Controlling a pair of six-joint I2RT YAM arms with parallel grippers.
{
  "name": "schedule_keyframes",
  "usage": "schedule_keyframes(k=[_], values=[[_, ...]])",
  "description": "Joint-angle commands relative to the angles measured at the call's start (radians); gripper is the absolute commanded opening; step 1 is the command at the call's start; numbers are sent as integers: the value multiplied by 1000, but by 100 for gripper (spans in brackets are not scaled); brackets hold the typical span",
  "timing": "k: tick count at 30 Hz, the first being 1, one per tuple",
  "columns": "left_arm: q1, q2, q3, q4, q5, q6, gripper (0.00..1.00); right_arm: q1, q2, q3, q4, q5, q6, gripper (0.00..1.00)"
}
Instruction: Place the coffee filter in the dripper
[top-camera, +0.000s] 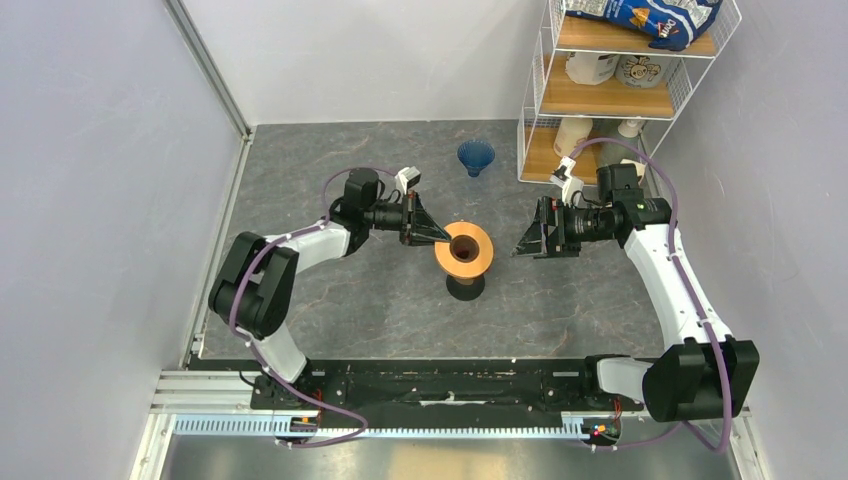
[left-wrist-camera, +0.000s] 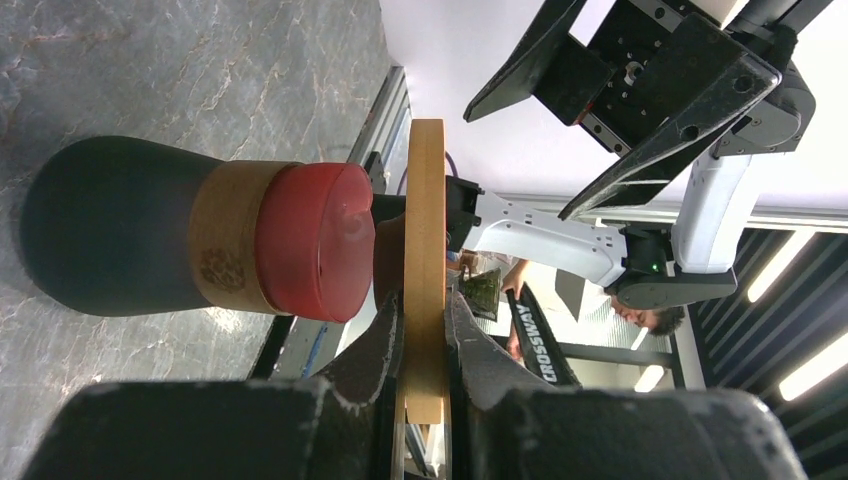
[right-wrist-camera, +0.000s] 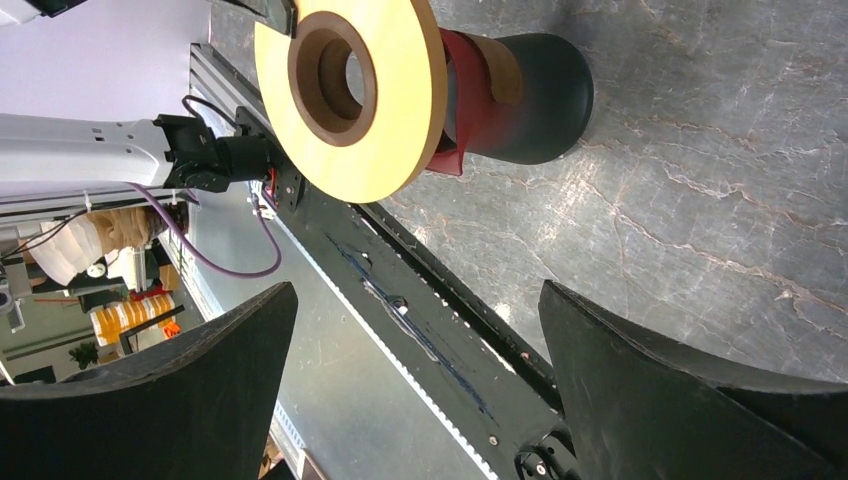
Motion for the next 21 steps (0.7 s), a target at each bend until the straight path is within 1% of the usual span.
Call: schedule_keyframes(k=[1,18,19,21], values=[[-18,15,53,62,21,-52,2,-5,-18,1,22,-19,2,99],[-30,60,71,32,15,-36,5,-4,-5,15,12,-21,-29,99],[-30,62,72,22,15,-30,6,-4,-5,15,12,-22,-29,99],[-31,64,79,-13,13,-7,11,-5,-6,15,12,-23,-28,99]])
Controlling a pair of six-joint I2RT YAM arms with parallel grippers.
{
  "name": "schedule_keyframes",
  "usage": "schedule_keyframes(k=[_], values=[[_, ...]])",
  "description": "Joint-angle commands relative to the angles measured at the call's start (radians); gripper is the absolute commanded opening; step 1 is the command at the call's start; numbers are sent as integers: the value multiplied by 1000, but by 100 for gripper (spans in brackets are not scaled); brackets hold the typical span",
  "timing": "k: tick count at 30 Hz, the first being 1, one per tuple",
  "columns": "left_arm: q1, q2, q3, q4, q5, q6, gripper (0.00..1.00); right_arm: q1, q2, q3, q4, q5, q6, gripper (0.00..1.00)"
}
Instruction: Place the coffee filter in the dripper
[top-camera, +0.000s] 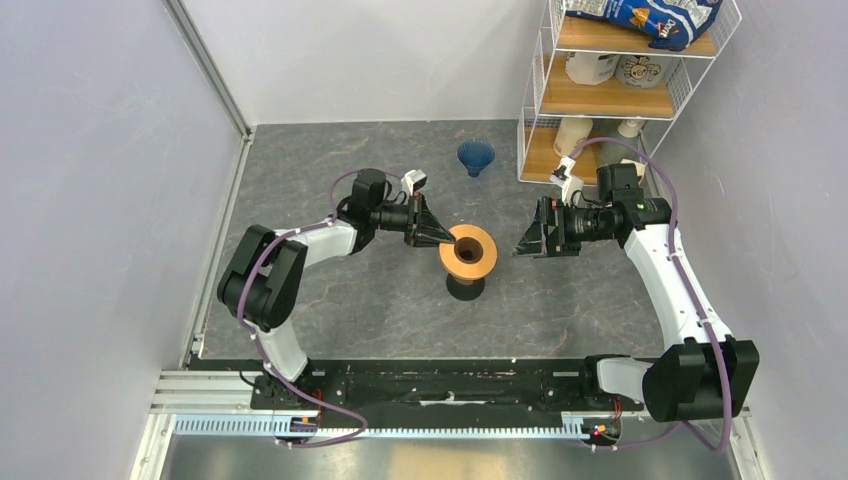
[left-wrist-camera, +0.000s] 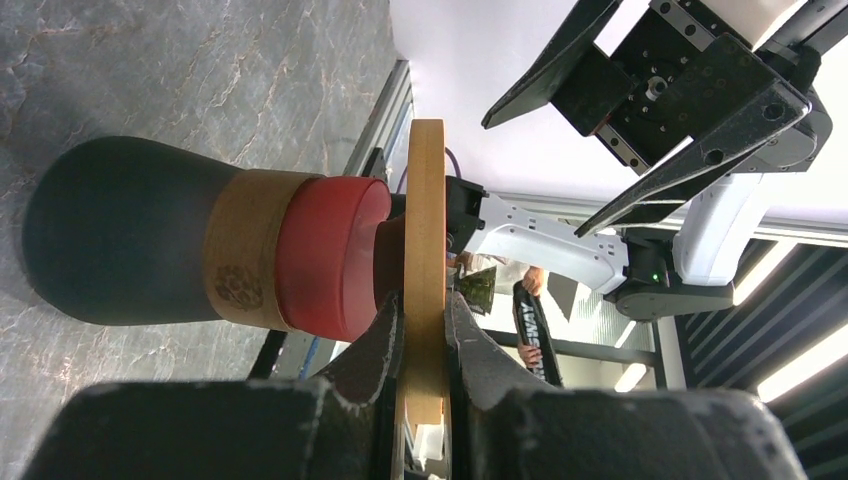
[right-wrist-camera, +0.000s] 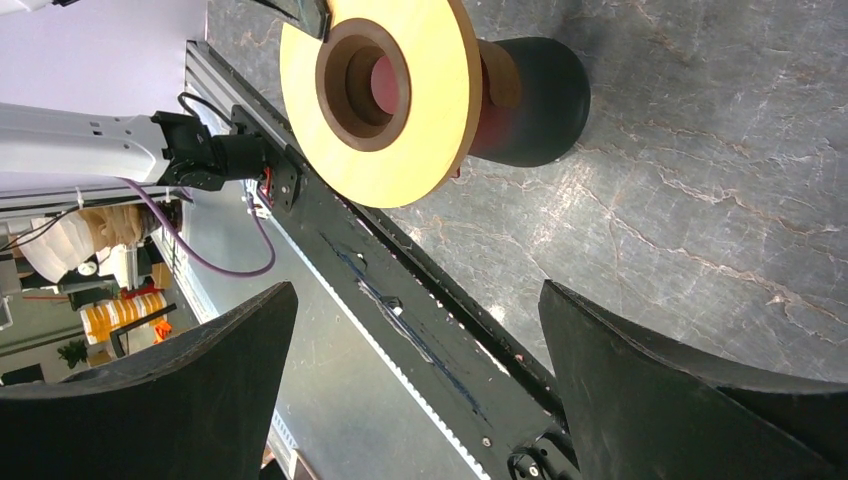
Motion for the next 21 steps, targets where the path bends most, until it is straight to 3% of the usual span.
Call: schedule_keyframes(k=[1,5,11,16,21], values=[[-7,-3,52,-45,14,30,15,-5,-6,13,6,-25,-15,99],[-8,0,74,-145,-1,100,26,-5,-3,15,6,-33,-17,99],[-7,-1,106,-246,-21,175,52,-5,-3,18,6,-36,-22,99],[-7,-6,118,-325,-43,231,66,-5,-4,18,6,-34,-26,99],[-7,-21,144,-458,-76,329,72,-5,-3,19,6,-25,-30,99]])
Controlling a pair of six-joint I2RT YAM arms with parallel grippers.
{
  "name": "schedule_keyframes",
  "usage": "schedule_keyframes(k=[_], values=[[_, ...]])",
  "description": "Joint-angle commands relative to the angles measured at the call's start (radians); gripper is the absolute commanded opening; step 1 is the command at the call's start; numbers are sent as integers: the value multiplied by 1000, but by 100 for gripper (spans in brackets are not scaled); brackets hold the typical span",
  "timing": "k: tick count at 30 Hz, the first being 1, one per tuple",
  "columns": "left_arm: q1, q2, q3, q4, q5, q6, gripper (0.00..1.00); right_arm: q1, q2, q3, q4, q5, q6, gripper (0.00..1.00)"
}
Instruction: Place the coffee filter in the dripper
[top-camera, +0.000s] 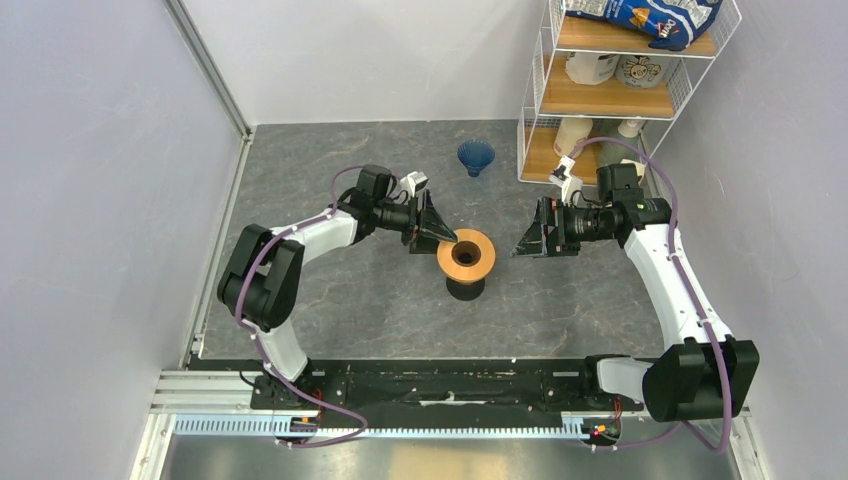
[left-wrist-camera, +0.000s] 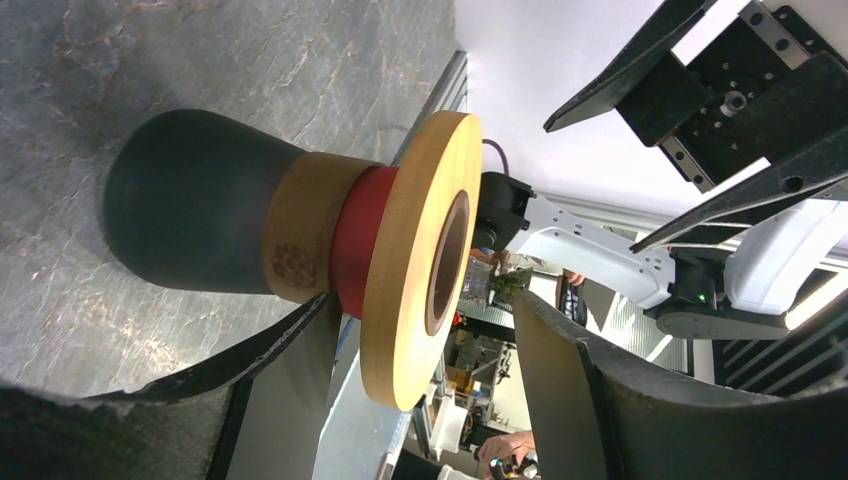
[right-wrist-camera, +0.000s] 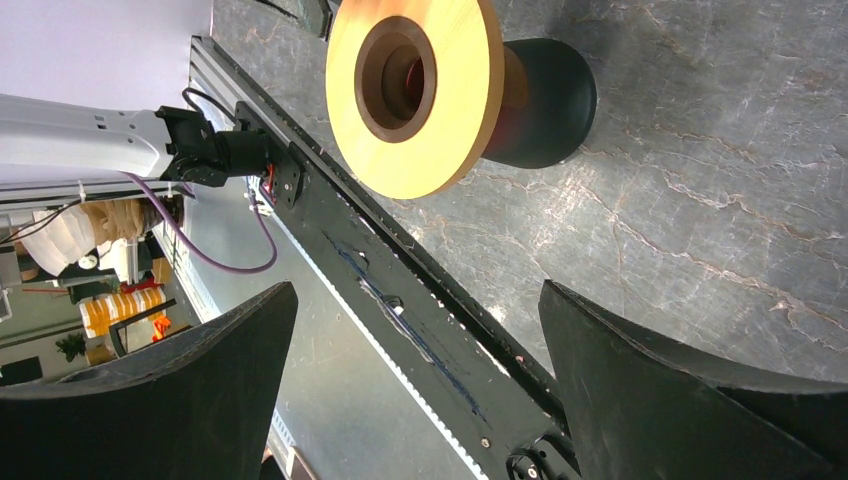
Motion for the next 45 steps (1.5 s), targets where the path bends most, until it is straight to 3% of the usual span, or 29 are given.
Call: schedule_keyframes(k=[1,4,9,17,23,31,39,45], values=[[-5,-26,54,-153,-34,149,72,-5,-3,20,6,-10,-18,99],[-2,-38,63,-224,-50,208,71,-5,2,22,7,-5,-17,99],[0,-98,46,-287,-25,266,61,-5,18,25,15,-10,-17,99],[1,-127,4,-277,-20,262,47,-5,51,43,31,-36,-17,99],[1,-109,3,-260,-18,258,45,-4,53,46,25,-37,-17,99],[1,-77,-2,-194,-2,218,28,-5,44,39,25,-39,-18,99],[2,-57,-13,-157,8,196,22,-4,47,45,23,-39,-17,99],[9,-51,-20,-162,-4,203,24,-5,49,44,18,-42,-17,99]])
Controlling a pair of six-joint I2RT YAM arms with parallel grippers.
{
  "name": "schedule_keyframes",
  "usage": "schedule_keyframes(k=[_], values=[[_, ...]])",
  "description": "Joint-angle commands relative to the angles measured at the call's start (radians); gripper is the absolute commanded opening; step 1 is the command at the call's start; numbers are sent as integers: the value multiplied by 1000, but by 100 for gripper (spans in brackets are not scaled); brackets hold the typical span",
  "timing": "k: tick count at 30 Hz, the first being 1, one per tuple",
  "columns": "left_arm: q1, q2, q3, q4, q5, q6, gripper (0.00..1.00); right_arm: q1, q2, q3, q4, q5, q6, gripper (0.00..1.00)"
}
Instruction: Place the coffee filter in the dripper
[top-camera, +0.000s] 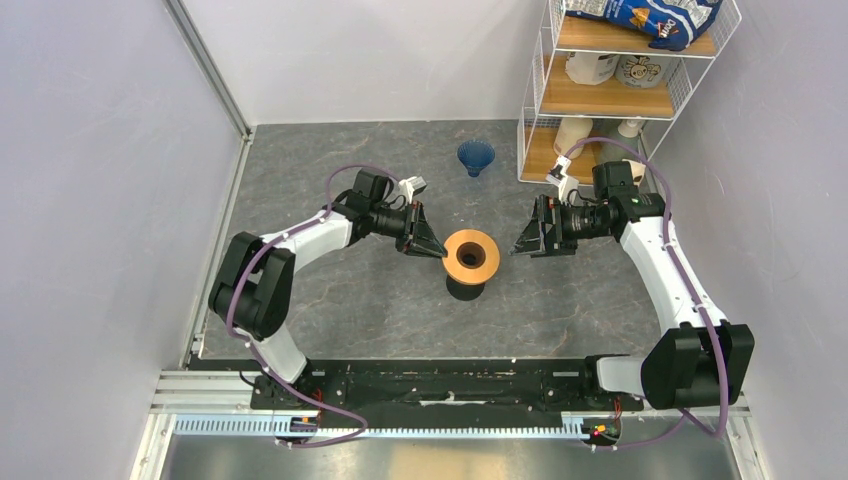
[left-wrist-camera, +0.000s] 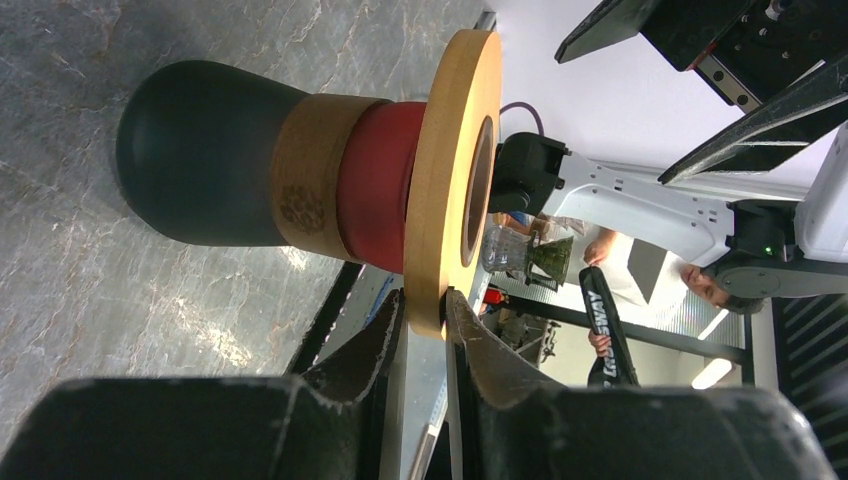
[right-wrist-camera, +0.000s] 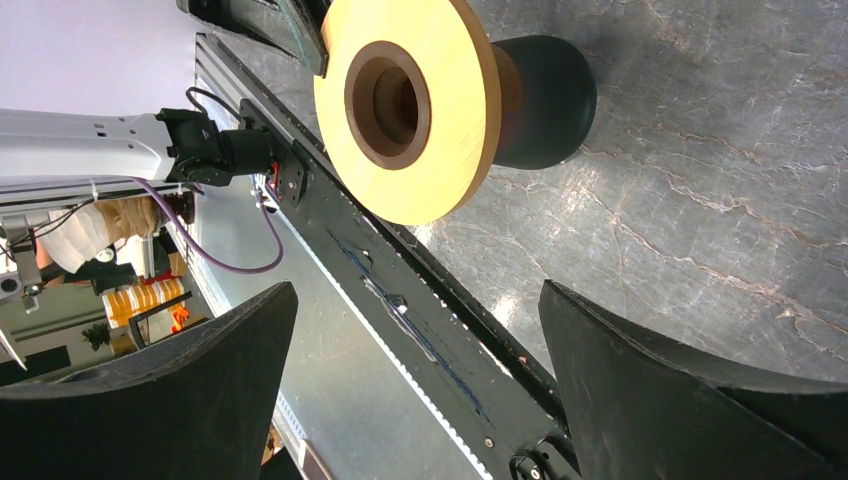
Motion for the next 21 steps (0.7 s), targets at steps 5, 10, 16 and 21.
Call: schedule_keyframes(k=[5,10,16,21], values=[[24,19,-10,9,-7,12,23,-5,-3,37,11,-33,-17,99],[38,23,-3,-11,-9,29,22,-3,4,27,19,-54,-16,96],[41,17,-8,3,11,31,22,1,25,33,24,-70,-16,93],[42,3,-46,156,59,-56,7,9,34,30,31,-75,-16,93]])
